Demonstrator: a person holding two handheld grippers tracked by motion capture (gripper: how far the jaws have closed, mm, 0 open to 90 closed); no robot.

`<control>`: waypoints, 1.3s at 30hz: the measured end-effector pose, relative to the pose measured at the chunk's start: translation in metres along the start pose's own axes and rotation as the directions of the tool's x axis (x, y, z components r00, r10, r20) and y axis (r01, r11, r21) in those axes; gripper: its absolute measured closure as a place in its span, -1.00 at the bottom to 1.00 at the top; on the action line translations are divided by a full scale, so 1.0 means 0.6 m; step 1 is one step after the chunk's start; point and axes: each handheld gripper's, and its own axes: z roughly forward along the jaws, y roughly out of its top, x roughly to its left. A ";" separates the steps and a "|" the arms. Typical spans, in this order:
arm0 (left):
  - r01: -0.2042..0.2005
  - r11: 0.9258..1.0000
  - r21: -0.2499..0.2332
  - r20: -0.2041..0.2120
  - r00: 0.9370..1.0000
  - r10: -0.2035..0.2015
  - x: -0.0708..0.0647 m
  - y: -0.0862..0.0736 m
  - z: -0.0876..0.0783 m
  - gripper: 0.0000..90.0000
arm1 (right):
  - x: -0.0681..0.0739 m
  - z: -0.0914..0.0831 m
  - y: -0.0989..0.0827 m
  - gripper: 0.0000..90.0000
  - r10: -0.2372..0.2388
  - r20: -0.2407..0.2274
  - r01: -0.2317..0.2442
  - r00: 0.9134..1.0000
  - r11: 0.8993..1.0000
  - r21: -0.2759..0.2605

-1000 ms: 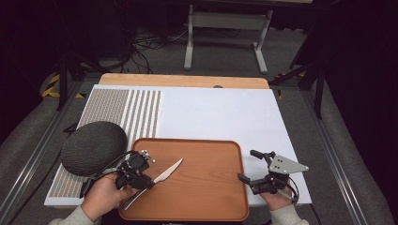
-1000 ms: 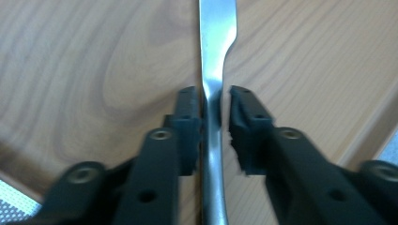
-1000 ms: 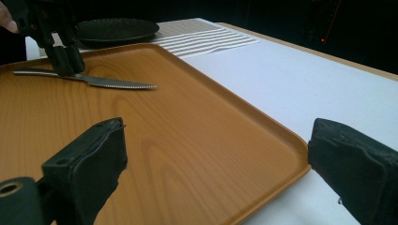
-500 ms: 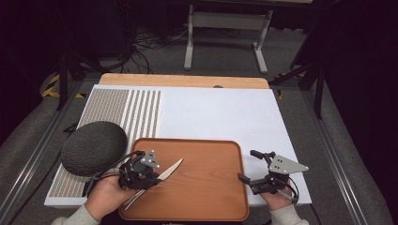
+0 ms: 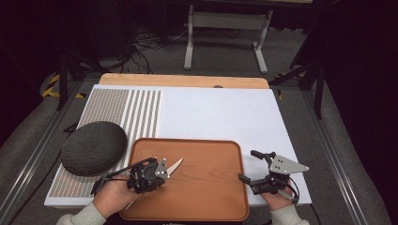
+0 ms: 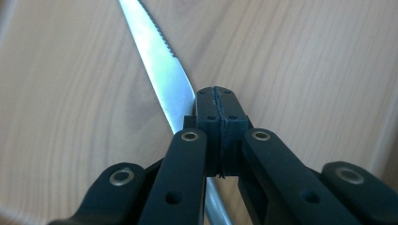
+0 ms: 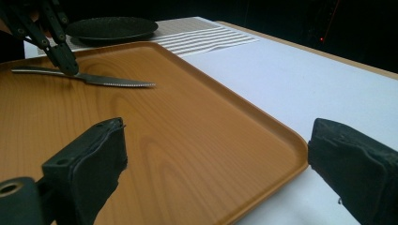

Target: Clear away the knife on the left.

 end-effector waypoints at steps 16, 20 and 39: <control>0.014 0.999 0.039 -0.034 0.999 -0.012 0.013 -0.014 0.010 0.99 | 0.000 0.004 -0.001 -0.88 0.001 -0.001 -0.001 1.000 1.000 0.004; 0.029 0.999 0.045 -0.036 0.999 -0.028 0.022 -0.019 0.009 0.99 | 0.000 0.004 -0.001 -0.88 0.001 0.000 -0.001 1.000 1.000 0.006; 0.120 0.992 0.025 -0.009 0.993 -0.119 0.053 -0.049 0.002 0.99 | -0.002 0.004 -0.002 -0.88 0.002 0.000 -0.002 1.000 1.000 0.009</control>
